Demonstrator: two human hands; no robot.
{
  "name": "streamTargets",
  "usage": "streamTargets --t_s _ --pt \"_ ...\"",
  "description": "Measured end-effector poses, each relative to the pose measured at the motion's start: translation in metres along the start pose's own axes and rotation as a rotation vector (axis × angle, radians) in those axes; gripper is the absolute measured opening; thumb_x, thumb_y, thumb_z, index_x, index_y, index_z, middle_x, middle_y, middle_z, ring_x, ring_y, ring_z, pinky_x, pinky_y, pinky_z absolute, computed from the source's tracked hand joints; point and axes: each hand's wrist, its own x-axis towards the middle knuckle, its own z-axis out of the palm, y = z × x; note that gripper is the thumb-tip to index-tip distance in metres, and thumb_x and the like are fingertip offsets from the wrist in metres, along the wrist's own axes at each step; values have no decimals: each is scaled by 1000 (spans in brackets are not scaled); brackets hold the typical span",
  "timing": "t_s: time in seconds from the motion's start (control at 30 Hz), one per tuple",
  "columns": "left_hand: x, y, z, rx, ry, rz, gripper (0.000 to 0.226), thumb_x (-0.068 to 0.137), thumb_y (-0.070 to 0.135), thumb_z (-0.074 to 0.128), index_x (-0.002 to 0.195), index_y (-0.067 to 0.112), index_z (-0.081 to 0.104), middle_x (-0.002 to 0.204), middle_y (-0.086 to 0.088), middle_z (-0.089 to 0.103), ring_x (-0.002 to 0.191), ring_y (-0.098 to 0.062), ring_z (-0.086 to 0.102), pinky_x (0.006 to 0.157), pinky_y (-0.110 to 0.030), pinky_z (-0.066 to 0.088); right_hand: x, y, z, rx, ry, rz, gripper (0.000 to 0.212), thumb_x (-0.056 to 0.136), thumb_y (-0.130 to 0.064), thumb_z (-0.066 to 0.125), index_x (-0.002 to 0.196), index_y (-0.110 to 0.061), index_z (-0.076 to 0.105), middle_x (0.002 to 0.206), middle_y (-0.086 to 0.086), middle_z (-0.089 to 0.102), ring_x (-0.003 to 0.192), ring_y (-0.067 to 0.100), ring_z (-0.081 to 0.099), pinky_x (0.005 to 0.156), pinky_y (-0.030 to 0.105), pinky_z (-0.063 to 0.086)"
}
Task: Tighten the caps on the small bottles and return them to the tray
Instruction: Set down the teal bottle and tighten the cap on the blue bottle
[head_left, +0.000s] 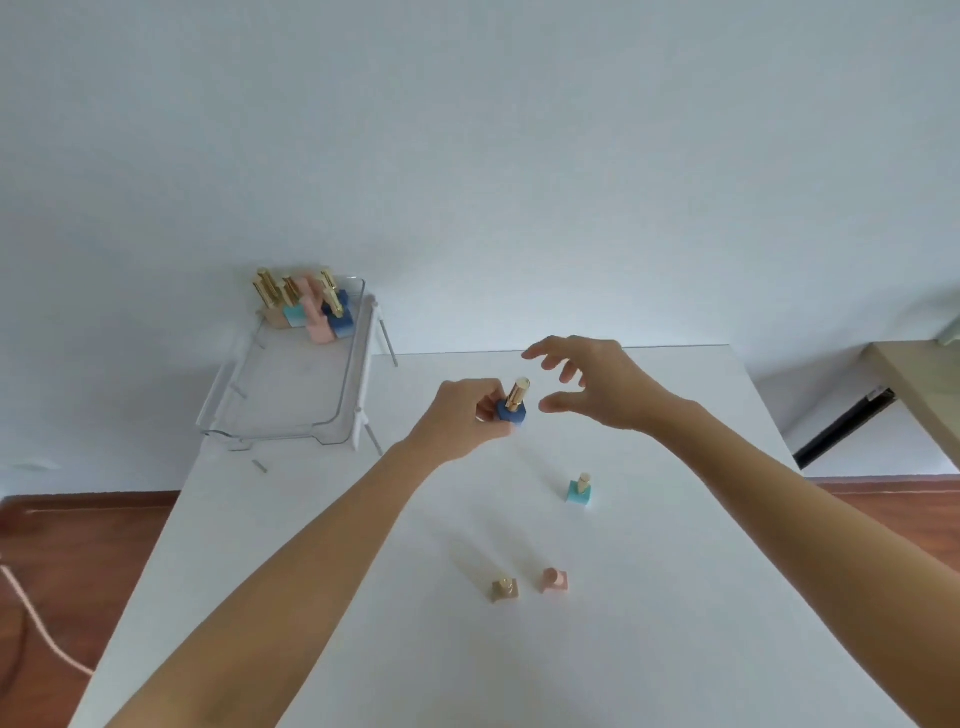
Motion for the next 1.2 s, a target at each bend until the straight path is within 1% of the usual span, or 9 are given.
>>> streamTargets --t_s 0.23,0.37,0.63,0.77,0.83,0.93,1.03,1.13,1.2 --pt "2 65 -88 65 134 160 11 73 22 77 79 17 68 73 2 70 71 -14 67 74 -27 54 18 -79 -53 -54 203 -242 17 84 -12 70 98 -21 71 88 -4 69 73 0 58 65 5 38" --pt "-4 89 -129 119 211 254 13 74 24 78 85 20 73 72 5 70 69 -10 65 73 -23 52 22 -103 -72 -23 345 -293 10 84 -13 71 91 -19 72 77 -13 67 73 -5 57 67 1 37" --pt "-14 106 -165 184 359 394 15 80 35 75 94 31 71 79 10 64 76 -8 59 77 -35 52 33 -127 -95 31 465 -288 1 84 -21 71 85 -21 72 68 -13 66 60 -8 55 57 3 39" --pt "-14 110 -170 236 365 429 15 83 36 70 96 28 70 78 13 58 76 -7 56 76 -37 51 40 -133 -97 -11 457 -232 39 89 -43 62 72 -7 66 54 0 63 49 12 48 48 18 34" --pt "-15 112 -171 263 363 441 14 84 36 69 96 28 69 79 11 57 76 -9 55 74 -38 51 42 -135 -97 3 460 -173 60 89 -56 54 65 -1 62 45 -8 58 43 10 43 48 20 34" --pt "-15 113 -171 299 366 432 14 85 37 67 96 29 69 80 9 59 76 -11 56 73 -38 50 36 -132 -102 -14 417 -179 57 85 -64 49 76 -11 68 52 -12 62 57 12 58 55 22 42" --pt "-16 113 -170 290 364 407 17 85 36 67 100 27 70 82 9 60 76 -14 56 73 -37 50 26 -124 -109 -84 353 -287 31 83 -42 70 110 -30 61 86 -15 66 80 5 62 65 10 40" --pt "-17 114 -166 300 351 396 18 85 36 68 101 27 70 84 8 60 77 -16 55 72 -33 47 26 -120 -107 -72 409 -364 6 88 -22 67 92 -26 65 79 -14 68 74 3 60 63 11 40" --pt "-17 115 -161 306 336 396 19 86 36 68 101 26 70 84 6 61 78 -17 55 71 -32 46 29 -120 -104 -40 424 -306 17 93 -28 60 80 -19 64 66 -6 67 61 5 56 55 14 38"
